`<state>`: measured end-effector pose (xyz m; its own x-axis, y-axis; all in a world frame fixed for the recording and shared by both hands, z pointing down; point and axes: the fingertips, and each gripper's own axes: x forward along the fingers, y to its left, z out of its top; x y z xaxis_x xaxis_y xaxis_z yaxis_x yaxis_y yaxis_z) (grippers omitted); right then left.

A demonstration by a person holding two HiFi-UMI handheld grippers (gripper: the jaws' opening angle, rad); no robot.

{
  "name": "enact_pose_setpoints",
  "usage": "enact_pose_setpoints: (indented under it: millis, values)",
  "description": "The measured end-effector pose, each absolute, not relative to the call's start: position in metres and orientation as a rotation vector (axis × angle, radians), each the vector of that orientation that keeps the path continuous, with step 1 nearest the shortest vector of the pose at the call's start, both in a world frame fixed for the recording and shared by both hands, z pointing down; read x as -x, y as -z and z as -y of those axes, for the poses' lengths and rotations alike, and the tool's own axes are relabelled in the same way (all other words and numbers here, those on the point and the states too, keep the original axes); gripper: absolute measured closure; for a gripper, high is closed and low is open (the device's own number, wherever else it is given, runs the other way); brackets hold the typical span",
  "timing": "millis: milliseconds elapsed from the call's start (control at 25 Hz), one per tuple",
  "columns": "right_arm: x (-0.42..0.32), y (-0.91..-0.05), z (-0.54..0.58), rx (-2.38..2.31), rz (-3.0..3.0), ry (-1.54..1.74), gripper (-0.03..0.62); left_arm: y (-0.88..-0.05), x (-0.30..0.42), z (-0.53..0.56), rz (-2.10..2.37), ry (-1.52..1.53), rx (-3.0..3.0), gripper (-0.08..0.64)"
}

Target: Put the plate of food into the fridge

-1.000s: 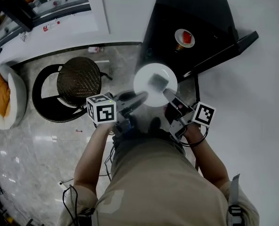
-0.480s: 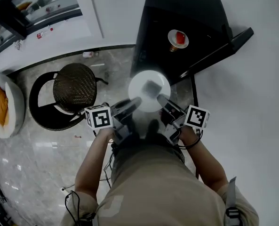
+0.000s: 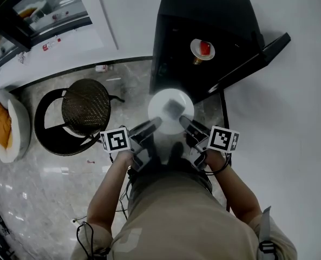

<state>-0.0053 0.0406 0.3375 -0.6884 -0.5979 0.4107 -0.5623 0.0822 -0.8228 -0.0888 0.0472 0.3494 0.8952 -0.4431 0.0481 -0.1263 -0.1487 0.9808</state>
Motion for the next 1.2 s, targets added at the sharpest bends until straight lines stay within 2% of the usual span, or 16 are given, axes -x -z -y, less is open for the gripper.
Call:
enact_pose_setpoints:
  millis: [480, 640, 1200]
  values:
    - [-0.012, -0.345, -0.040, 1.273, -2.454, 1.712, 0.532, -0.359, 0.076, -0.044, 0.464, 0.355, -1.620, 0.540]
    - [-0.023, -0.345, -0.036, 1.293, -2.513, 1.700, 0.469, -0.362, 0.072, -0.040, 0.486, 0.369, -1.605, 0.540]
    - [-0.054, -0.354, -0.027, 1.448, -2.478, 1.668, 0.459, -0.383, 0.080, -0.031, 0.508, 0.452, -1.501, 0.540]
